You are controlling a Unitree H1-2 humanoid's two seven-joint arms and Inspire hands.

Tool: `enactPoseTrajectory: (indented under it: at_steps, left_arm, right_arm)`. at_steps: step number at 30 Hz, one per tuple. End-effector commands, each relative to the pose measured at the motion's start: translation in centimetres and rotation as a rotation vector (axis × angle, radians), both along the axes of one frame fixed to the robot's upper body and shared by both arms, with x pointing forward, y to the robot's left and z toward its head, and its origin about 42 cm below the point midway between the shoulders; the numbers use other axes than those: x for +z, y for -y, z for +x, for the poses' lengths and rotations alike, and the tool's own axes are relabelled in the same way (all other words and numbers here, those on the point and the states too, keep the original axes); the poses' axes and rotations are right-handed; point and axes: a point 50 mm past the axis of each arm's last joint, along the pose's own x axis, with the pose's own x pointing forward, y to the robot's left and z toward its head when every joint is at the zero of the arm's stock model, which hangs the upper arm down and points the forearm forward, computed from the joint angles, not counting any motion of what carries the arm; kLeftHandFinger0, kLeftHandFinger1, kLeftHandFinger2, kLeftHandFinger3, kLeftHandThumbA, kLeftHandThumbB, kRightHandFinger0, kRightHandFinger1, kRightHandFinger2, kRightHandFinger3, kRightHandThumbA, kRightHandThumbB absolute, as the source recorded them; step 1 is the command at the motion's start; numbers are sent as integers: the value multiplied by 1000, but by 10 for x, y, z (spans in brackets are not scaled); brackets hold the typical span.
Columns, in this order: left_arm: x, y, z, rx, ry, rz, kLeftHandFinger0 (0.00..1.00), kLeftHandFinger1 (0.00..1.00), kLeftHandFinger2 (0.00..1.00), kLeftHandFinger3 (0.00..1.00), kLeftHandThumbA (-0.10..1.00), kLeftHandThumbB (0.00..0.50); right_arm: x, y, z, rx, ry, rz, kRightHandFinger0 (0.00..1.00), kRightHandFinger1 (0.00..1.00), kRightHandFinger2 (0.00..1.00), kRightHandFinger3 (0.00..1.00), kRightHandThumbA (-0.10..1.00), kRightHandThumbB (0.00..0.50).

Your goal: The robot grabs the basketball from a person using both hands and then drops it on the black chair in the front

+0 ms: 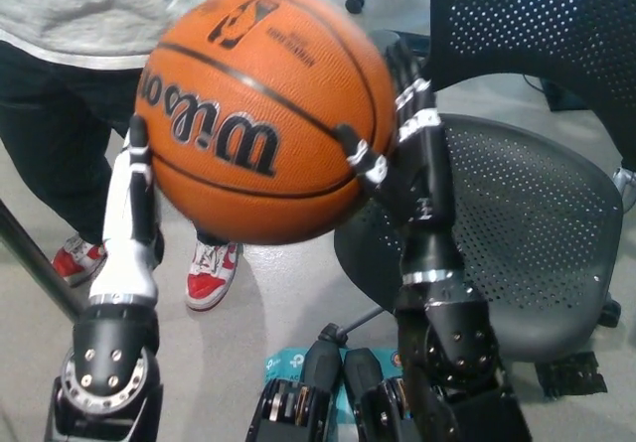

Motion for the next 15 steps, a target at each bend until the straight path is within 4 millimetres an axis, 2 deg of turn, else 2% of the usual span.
enactPoseTrajectory:
  at_steps: [1, 2, 3, 4, 5, 7, 10, 11, 12, 15]
  left_arm:
    - [80, 89, -3, -334, 253, 99, 1000, 1000, 1000, 1000, 1000, 112]
    - [88, 92, -2, -328, 276, 133, 1000, 1000, 1000, 1000, 1000, 111]
    - [98, 98, 0, -338, 289, 133, 1000, 1000, 1000, 1000, 1000, 108]
    - [103, 102, 1, -349, 310, 132, 1000, 1000, 1000, 1000, 1000, 88]
    - [108, 108, 4, -365, 328, 135, 1000, 1000, 1000, 1000, 1000, 75]
    - [120, 123, 13, -373, 333, 150, 1000, 1000, 1000, 1000, 1000, 113]
    - [128, 136, 21, -372, 340, 191, 1000, 1000, 1000, 1000, 1000, 116]
    - [129, 141, 24, -380, 329, 201, 1000, 1000, 1000, 1000, 1000, 134]
    - [131, 149, 27, -380, 315, 218, 1000, 1000, 1000, 1000, 1000, 135]
    - [131, 167, 37, -395, 272, 222, 1000, 1000, 1000, 1000, 1000, 125]
  right_arm:
    - [73, -50, -3, 149, 135, -118, 1000, 1000, 1000, 1000, 1000, 245]
    - [81, -47, 0, 149, 152, -110, 1000, 1000, 1000, 1000, 1000, 245]
    - [91, -40, 1, 120, 190, -121, 1000, 1000, 1000, 1000, 1000, 214]
    - [96, -37, 1, 114, 198, -119, 1000, 1000, 1000, 1000, 1000, 210]
    - [100, -31, 2, 111, 189, -116, 1000, 1000, 1000, 1000, 1000, 239]
    - [110, -16, 5, 107, 183, -96, 1000, 1000, 1000, 1000, 1000, 244]
    - [118, -1, 7, 100, 165, -78, 1000, 1000, 1000, 1000, 1000, 252]
    - [119, 5, 8, 82, 154, -77, 1000, 1000, 1000, 1000, 1000, 249]
    - [120, 14, 10, 84, 137, -70, 1000, 1000, 1000, 1000, 1000, 228]
    - [119, 33, 19, 58, 98, -77, 1000, 1000, 1000, 1000, 1000, 234]
